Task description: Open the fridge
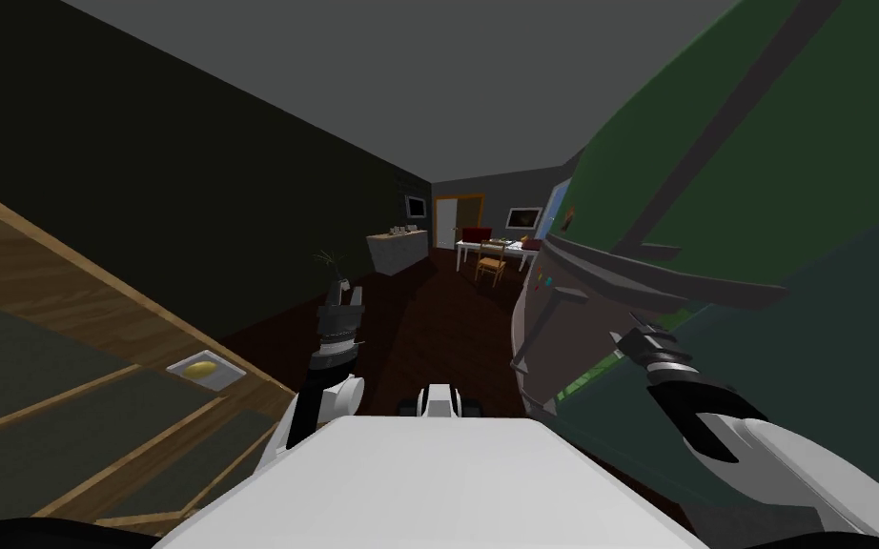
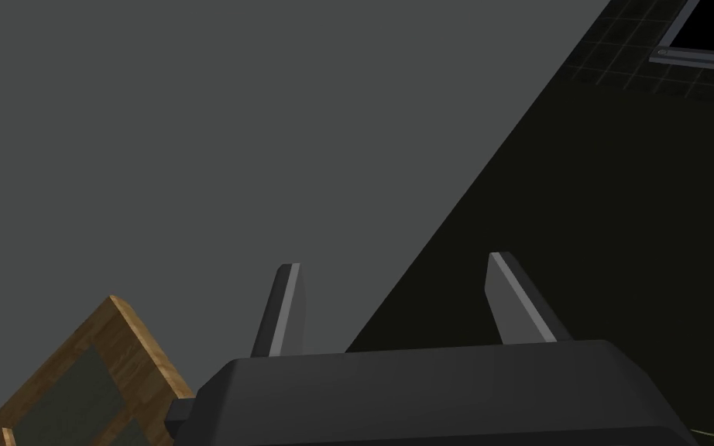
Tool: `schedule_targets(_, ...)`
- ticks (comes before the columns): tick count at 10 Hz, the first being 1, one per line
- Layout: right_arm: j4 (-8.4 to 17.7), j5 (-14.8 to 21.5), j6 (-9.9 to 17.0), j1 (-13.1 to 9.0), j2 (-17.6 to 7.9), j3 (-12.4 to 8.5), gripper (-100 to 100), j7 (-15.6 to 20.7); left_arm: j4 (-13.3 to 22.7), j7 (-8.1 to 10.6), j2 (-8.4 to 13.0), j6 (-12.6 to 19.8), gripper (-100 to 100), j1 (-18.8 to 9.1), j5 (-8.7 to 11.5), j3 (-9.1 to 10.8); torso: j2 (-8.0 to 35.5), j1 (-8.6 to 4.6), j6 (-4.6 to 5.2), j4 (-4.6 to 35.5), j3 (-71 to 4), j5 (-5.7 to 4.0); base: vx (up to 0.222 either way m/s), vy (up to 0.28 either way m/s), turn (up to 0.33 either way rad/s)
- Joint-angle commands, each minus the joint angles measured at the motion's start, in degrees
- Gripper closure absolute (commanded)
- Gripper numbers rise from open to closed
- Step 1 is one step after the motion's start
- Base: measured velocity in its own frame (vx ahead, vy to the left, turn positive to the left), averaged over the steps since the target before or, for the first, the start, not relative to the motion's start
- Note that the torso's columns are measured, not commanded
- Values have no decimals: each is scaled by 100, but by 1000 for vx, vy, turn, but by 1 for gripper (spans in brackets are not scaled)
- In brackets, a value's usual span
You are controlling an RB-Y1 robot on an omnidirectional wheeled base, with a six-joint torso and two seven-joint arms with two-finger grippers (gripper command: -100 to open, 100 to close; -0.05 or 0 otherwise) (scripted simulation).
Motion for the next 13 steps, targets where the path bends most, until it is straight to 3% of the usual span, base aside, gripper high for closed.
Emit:
schedule_targets(1, 28, 78, -51, -143, 129, 30, 100, 62, 0, 0, 0, 0, 0, -1, 0, 0, 23, 3, 8, -2, 14, -11, -45, -12, 58)
schedule_targets(2, 43, 44, -38, -37, 113, 26, 100, 24, 0, 0, 1, 0, 0, -2, 0, 0, 46, -1, 2, 16, 25, 6, -42, 4, -7)
schedule_targets(3, 281, -6, 223, -41, 49, -3, 100, 24, 1, 0, 1, 0, 0, -1, 0, 1, 64, 43, 23, 32, 30, 44, 46, 143, 190)
schedule_targets(4, 281, -6, 238, -41, 49, -3, 100, 24, 1, 0, -1, 1, 0, -2, 0, -1, 24, 104, -14, 24, 8, 63, 51, 172, 123)
schedule_targets(5, 490, -62, 519, -71, -57, -74, 100, 15, 0, 0, -1, 0, 0, -1, 0, -2, 15, 108, -1, 14, -4, 65, 39, 262, 276)
schedule_targets(6, 490, -62, 539, -71, -57, -74, 100, 15, 0, 0, -2, 0, 0, -2, 0, -3, 18, 111, -10, 14, 0, 61, 67, 241, 145)
schedule_targets(7, 698, -118, 777, -101, -164, -145, 100, 6, -1, 0, -2, 0, 0, 0, 0, -2, 37, 83, 19, 20, 10, 60, 97, 244, 222)
schedule_targets(8, 698, -118, 841, -101, -164, -145, 100, 6, 0, 0, -2, 0, 0, -1, 0, -3, 35, 58, -7, 30, 6, 70, 97, 202, 145)
schedule_targets(9, 907, -173, 1142, -131, -270, -216, 100, -3, -1, 0, -1, 0, 0, 0, 0, -1, 44, 41, 10, 33, 8, 75, 107, 249, 214)
schedule_targets(10, 907, -173, 1142, -131, -270, -216, 100, -3, 0, 0, -2, 0, 0, -1, 0, -2, 46, 64, 4, 31, 12, 72, 114, 191, 117)
schedule_targets(13, 1325, -285, 1687, -191, -482, -359, 100, -22, 0, 0, -1, 0, 0, 0, 0, -1, 44, 25, 11, 32, 4, 83, 116, 189, 219)
